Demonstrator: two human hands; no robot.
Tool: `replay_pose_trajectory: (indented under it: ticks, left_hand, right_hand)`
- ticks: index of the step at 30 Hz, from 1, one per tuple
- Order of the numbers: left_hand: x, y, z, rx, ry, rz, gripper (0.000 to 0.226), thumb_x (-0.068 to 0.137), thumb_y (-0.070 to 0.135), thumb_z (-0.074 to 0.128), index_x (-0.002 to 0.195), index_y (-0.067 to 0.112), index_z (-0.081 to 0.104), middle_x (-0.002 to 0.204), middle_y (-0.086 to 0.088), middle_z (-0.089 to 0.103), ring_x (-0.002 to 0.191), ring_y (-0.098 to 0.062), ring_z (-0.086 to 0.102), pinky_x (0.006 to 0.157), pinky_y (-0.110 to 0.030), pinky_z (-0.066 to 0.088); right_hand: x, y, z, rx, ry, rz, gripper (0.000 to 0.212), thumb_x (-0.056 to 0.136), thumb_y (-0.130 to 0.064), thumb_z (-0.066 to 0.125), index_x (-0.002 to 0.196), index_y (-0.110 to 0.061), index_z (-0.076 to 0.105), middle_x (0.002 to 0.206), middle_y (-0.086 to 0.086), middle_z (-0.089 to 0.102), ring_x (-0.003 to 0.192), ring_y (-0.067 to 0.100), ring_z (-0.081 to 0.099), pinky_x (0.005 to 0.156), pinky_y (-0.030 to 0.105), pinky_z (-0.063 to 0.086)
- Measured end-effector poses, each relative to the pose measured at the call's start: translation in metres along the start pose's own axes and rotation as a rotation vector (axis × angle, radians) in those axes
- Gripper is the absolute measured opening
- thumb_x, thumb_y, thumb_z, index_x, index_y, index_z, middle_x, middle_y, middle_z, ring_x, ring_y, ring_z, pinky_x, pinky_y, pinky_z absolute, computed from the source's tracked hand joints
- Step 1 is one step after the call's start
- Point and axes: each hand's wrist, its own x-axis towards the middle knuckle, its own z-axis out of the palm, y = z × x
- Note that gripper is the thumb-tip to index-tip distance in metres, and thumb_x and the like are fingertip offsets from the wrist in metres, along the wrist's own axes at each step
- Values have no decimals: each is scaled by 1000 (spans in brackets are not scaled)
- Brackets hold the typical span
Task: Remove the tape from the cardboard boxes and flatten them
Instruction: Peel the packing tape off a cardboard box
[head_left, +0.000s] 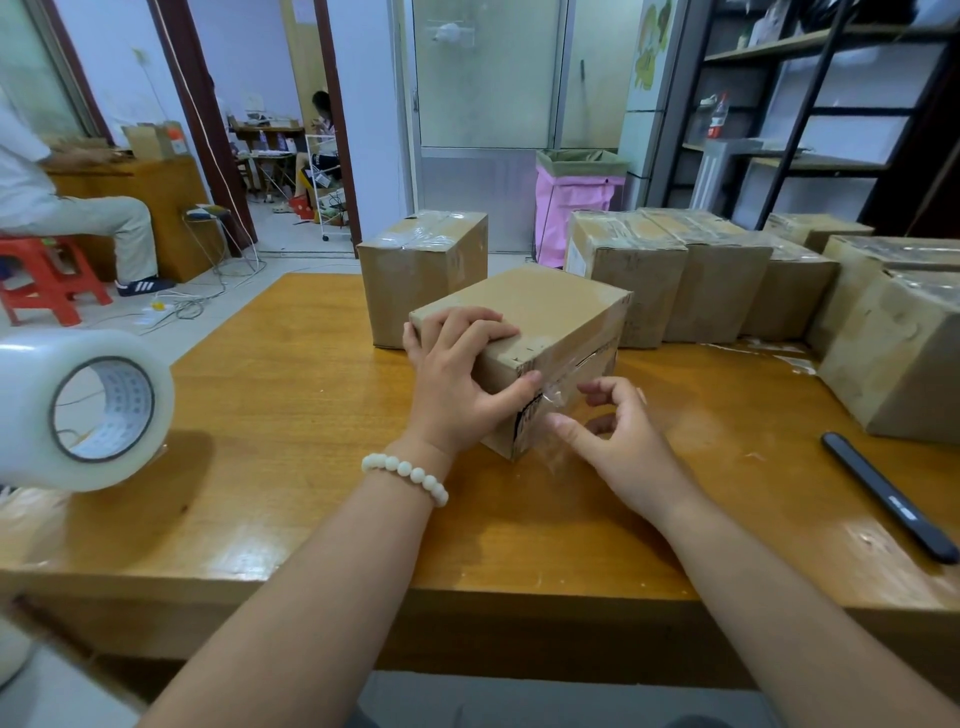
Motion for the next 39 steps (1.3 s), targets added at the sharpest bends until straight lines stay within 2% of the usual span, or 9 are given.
replay_pose_trajectory:
  ticks: [5,11,17,19,23,25,29,35,39]
  left_hand:
    - [0,0,0,-2,-6,-12,51,72,58,60,99,17,72,110,4,60,115,-15,41,104,-70,17]
    - [-1,0,0,-3,-15,-20,52,73,59,59,100,17,71,110,3,60,116,-15,41,105,-70,16]
    - [-1,0,0,-9,-5,-25,51,72,59,60,100,18,72,110,9,56,116,-14,41,105,-68,16]
    - [0,0,1,-17,-7,-28,51,72,59,60,100,18,72,110,11,54,116,-13,40,106,-67,15]
    - [-1,0,1,-22,-5,-23,51,72,58,60,100,17,72,110,10,55,117,-14,41,106,-68,14]
    - [0,0,1,-20,-5,-23,51,73,58,60,100,17,72,110,9,56,117,-14,41,106,-68,14]
    - [0,0,1,-21,-3,-28,52,74,59,58,100,17,72,110,10,55,117,-15,41,107,-67,14]
    - [-1,0,1,-6,1,-29,50,74,58,58,100,17,72,110,11,54,116,-15,41,105,-69,16]
    - [-1,0,2,6,7,-27,50,74,58,58,99,17,72,109,6,59,115,-15,42,105,-69,18]
  right_hand:
    - [0,-3,0,-108,40,50,64,79,-43,70,128,-26,33,121,-4,26,88,6,45,72,17,39]
    - [2,0,2,91,21,75,65,81,-28,72,115,-23,18,120,2,49,106,11,52,87,25,45]
    - [4,-2,-3,243,133,59,68,83,-12,70,133,-18,24,92,1,61,96,18,59,92,33,48]
    - [4,-2,-4,242,123,63,61,84,-16,69,132,-22,32,93,0,58,97,19,59,96,39,49]
    - [2,-6,-3,328,-15,93,54,75,-46,65,122,-27,47,112,-5,59,109,14,58,99,39,47]
    - [1,-9,0,338,-82,83,41,73,-45,64,110,-30,51,107,-1,65,103,17,63,96,38,49]
    - [4,-7,2,251,-19,93,17,89,-18,64,102,-11,58,100,22,67,90,32,67,84,45,52]
    - [2,-4,0,113,21,15,8,89,-18,64,90,-12,59,90,19,65,83,31,65,75,44,53]
    - [0,-4,-2,82,56,-20,10,86,-22,68,90,-21,59,79,3,61,77,19,61,69,35,53]
